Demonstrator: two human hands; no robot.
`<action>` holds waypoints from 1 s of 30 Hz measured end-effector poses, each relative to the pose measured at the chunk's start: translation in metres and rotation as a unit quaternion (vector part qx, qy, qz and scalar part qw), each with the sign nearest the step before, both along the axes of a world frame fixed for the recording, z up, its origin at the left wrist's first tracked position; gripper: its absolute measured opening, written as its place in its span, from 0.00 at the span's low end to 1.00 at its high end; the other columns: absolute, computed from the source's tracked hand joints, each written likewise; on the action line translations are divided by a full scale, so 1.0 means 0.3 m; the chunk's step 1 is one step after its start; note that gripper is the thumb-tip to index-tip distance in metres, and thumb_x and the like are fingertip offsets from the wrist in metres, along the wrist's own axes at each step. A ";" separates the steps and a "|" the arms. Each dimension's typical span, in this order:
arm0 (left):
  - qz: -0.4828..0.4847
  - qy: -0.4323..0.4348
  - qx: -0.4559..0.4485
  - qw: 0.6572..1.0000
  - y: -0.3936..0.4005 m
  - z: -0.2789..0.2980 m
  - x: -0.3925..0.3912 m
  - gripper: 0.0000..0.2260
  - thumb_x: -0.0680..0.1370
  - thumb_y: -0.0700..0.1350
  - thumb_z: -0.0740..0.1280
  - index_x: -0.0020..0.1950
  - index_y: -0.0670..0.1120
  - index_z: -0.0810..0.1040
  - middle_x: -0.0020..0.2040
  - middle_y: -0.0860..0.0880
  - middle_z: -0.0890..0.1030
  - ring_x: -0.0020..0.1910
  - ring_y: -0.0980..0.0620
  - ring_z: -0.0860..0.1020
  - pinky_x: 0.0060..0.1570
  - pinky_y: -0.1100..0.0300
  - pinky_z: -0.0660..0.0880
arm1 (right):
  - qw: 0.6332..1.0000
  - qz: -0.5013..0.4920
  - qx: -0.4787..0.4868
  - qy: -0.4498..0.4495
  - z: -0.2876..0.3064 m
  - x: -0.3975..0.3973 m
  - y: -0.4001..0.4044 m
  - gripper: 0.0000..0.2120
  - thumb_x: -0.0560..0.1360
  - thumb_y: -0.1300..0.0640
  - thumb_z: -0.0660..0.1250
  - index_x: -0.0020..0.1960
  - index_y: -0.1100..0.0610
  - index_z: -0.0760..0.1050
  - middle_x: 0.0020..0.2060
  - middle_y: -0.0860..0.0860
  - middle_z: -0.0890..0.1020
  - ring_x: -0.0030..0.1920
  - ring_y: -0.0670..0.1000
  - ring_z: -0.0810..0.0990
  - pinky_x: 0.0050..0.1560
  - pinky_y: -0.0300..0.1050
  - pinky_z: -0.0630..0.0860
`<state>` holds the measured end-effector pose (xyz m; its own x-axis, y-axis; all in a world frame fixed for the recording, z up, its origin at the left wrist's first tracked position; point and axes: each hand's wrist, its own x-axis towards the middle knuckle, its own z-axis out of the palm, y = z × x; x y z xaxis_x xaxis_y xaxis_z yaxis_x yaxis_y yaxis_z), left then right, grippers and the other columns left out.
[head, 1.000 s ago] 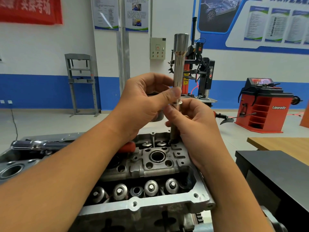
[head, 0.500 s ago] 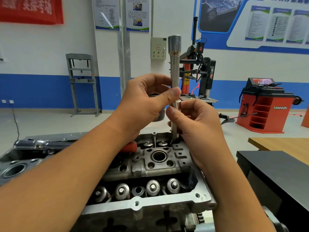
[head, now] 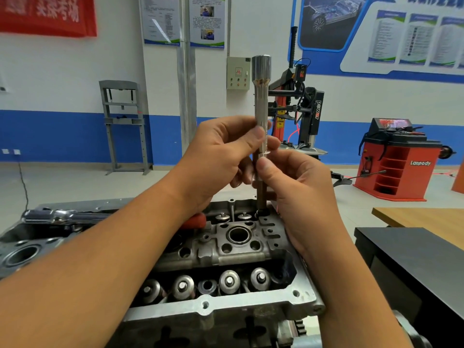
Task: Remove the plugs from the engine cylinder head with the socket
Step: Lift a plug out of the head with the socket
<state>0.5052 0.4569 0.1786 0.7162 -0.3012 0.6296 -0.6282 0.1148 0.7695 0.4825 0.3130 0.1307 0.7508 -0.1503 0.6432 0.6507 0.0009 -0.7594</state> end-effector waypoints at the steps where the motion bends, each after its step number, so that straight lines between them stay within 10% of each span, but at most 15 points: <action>1: 0.001 -0.002 0.004 1.000 -0.001 -0.001 -0.001 0.08 0.84 0.38 0.65 0.61 0.41 0.81 0.49 0.45 0.88 0.24 0.53 0.73 0.24 0.61 0.68 | 1.000 0.008 0.003 0.004 0.001 0.000 0.001 0.03 0.79 0.57 0.71 0.51 0.54 0.84 0.40 0.53 0.88 0.41 0.55 0.86 0.40 0.47 0.81; 8: 0.067 -0.022 -0.008 0.998 0.004 0.003 -0.005 0.12 0.72 0.48 0.76 0.53 0.45 0.83 0.40 0.51 0.86 0.28 0.58 0.78 0.25 0.65 0.71 | 0.999 -0.044 0.006 0.000 0.002 0.000 -0.001 0.10 0.72 0.56 0.81 0.47 0.57 0.81 0.37 0.52 0.86 0.37 0.51 0.83 0.41 0.53 0.82; 15: 0.011 -0.004 -0.001 1.000 -0.001 0.004 -0.012 0.09 0.83 0.34 0.66 0.61 0.41 0.81 0.45 0.46 0.88 0.25 0.54 0.74 0.24 0.63 0.69 | 1.000 0.003 -0.003 0.011 0.006 0.000 0.002 0.08 0.73 0.50 0.72 0.47 0.54 0.85 0.39 0.57 0.86 0.41 0.57 0.84 0.43 0.54 0.79; 20: 0.056 -0.018 -0.010 0.998 0.001 0.003 -0.010 0.11 0.71 0.47 0.75 0.51 0.45 0.83 0.39 0.52 0.86 0.27 0.58 0.76 0.24 0.64 0.70 | 0.999 -0.043 -0.007 0.002 -0.005 0.005 -0.008 0.07 0.72 0.54 0.80 0.45 0.53 0.83 0.38 0.53 0.86 0.37 0.54 0.84 0.40 0.52 0.82; 25: 0.004 -0.003 0.009 1.000 0.001 0.004 -0.009 0.09 0.85 0.37 0.64 0.62 0.42 0.81 0.47 0.45 0.88 0.25 0.54 0.74 0.24 0.62 0.69 | 0.999 0.010 -0.053 0.005 0.002 0.008 0.008 0.10 0.78 0.51 0.66 0.49 0.56 0.83 0.40 0.56 0.85 0.44 0.63 0.83 0.46 0.59 0.81; 30: 0.069 -0.030 -0.004 0.997 0.003 0.004 -0.011 0.11 0.70 0.48 0.76 0.49 0.47 0.83 0.39 0.52 0.86 0.31 0.59 0.81 0.27 0.67 0.74 | 0.996 -0.070 -0.048 0.001 0.000 0.002 0.004 0.12 0.69 0.46 0.79 0.46 0.50 0.81 0.39 0.51 0.86 0.40 0.54 0.85 0.43 0.53 0.83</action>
